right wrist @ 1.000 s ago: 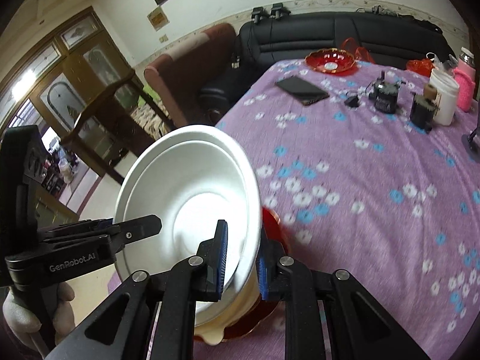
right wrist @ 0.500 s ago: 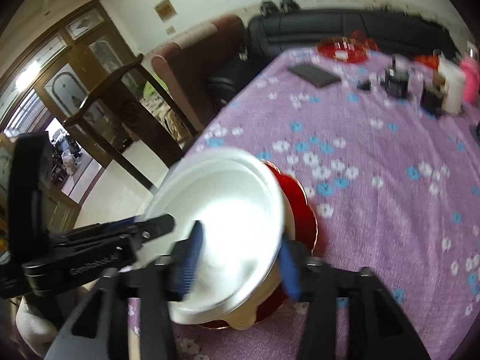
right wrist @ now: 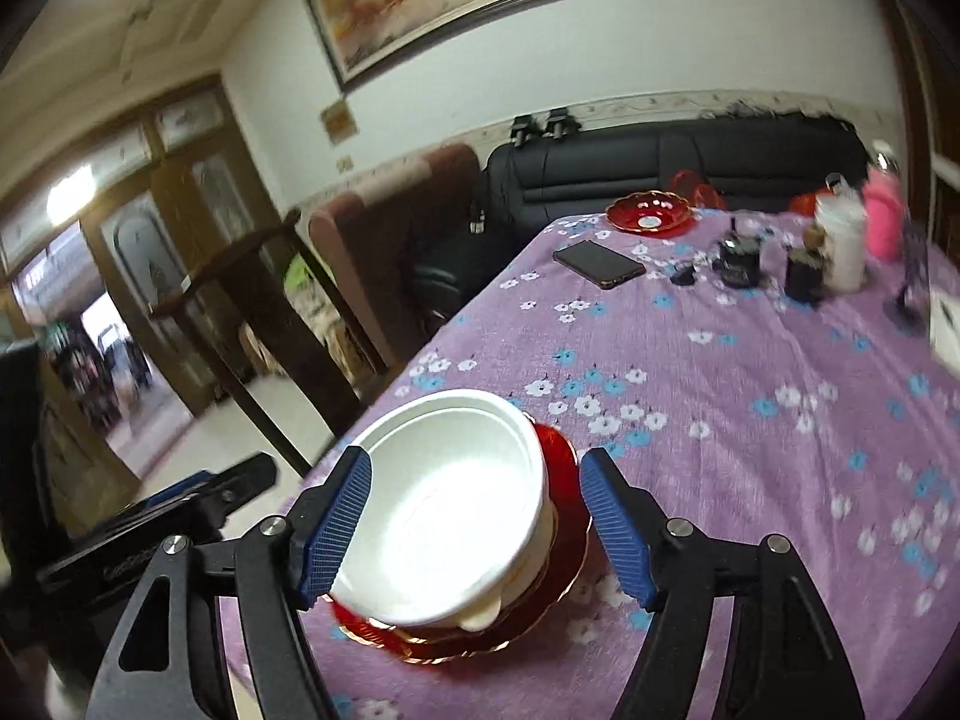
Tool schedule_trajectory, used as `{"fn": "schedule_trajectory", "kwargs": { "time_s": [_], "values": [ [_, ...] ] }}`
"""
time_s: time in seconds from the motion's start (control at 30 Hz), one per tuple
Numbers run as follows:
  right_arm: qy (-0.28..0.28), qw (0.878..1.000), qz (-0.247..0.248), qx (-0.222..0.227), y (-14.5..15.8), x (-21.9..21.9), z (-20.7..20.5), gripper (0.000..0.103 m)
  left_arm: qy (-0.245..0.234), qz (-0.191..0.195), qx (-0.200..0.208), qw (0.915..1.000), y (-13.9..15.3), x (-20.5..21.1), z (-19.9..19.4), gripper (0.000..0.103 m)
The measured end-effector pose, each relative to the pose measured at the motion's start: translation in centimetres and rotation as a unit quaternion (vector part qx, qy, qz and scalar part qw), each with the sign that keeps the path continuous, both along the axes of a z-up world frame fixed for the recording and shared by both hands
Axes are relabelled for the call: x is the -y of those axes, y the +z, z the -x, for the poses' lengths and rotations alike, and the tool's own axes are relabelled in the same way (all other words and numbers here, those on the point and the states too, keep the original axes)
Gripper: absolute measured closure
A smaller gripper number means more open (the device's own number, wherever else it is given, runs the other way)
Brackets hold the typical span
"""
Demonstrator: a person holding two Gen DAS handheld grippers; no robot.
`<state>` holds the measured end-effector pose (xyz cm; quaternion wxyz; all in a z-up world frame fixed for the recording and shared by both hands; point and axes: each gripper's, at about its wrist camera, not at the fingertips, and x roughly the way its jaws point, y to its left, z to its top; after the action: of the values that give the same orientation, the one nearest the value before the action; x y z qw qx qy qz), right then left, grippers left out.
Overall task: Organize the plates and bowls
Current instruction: 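Carry the white bowl with both grippers and lower it into the cream bowl, then open both grippers to release the white bowl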
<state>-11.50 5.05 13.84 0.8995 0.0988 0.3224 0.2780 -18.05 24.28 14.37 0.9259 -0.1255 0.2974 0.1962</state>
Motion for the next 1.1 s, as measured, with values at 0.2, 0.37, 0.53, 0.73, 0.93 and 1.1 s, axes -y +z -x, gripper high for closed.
{"fn": "schedule_trajectory", "kwargs": {
  "time_s": [0.2, 0.37, 0.53, 0.73, 0.93, 1.1],
  "values": [
    [-0.051, 0.998, -0.032, 0.014, -1.6, 2.6, 2.8, 0.018, 0.036, -0.104, 0.049, 0.9927, 1.0, 3.9, 2.7, 0.004],
    [-0.078, 0.996, -0.018, 0.038, -2.2, 3.2, 4.5, 0.016, 0.014, -0.099, 0.032, 0.9944, -0.2, 5.3, 2.3, 0.004],
    [-0.084, 0.994, 0.004, 0.067, -2.2, 3.1, 5.6, 0.013, 0.019, -0.089, 0.018, 0.9957, -1.0, 5.0, 1.9, 0.004],
    [-0.082, 0.994, 0.018, 0.065, -2.9, 2.7, 5.2, 0.011, 0.027, -0.099, 0.009, 0.9947, -1.7, 5.1, 1.8, 0.004],
    [-0.078, 0.995, 0.034, 0.058, -3.8, 2.1, 5.3, 0.011, 0.032, -0.094, 0.003, 0.9951, -2.4, 4.7, 1.7, 0.004],
    [-0.076, 0.994, 0.045, 0.058, -4.1, 1.7, 5.3, 0.011, 0.032, -0.086, -0.003, 0.9958, -2.9, 4.3, 1.6, 0.004]
  ]
}}
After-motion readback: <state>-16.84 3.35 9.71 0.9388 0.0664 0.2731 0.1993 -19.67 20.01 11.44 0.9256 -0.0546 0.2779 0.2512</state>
